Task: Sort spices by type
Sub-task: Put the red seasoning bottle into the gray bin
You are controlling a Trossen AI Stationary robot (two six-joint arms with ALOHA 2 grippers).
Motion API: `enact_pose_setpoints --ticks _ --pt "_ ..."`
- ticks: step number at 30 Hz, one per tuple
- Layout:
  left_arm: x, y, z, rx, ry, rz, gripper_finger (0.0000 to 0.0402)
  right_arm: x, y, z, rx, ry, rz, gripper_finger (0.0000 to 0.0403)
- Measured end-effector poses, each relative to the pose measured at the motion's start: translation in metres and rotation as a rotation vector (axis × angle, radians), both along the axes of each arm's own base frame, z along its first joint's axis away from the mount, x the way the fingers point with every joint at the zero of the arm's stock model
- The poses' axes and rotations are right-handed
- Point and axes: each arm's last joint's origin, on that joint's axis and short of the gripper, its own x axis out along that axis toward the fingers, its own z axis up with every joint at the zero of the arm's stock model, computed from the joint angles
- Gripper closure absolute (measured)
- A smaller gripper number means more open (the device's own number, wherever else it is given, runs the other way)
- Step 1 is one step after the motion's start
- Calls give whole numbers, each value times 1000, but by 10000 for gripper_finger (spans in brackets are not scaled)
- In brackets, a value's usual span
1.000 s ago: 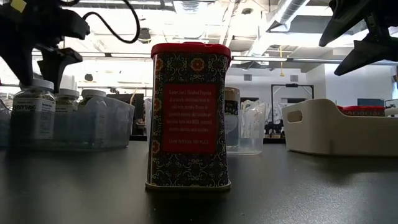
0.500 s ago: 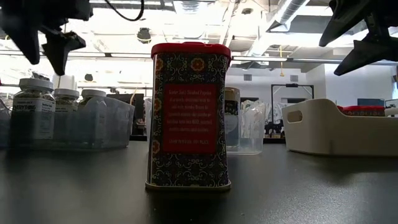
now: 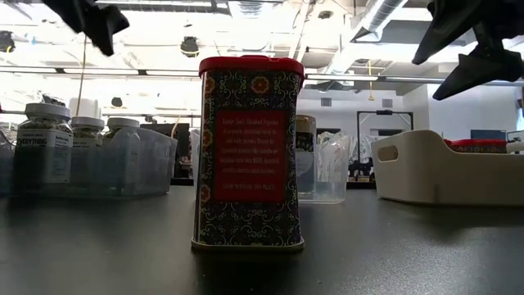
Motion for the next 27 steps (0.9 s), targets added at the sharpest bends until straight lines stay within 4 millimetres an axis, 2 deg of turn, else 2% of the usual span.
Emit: enact_pose_setpoints --ticks 5,10,16,21,24,27 --pt "3 -1 3 10 -42 -27 152 4 -7 0 4 -2 -42 31" --pt "7 -2 5 -47 -84 41 152 9 -11 3 21 -37 -70 31" --pt "19 -7 5 -27 -231 -41 152 15 -8 17 -38 -71 26 31" --pt "30 -10 -19 -50 -294 -44 152 21 -3 32 -48 -63 134 31" --pt "31 -11 -43 -77 -243 -29 152 30 5 38 -55 -17 251 31" --pt "27 -11 -57 -89 -259 -30 152 43 13 43 -60 37 309 31"
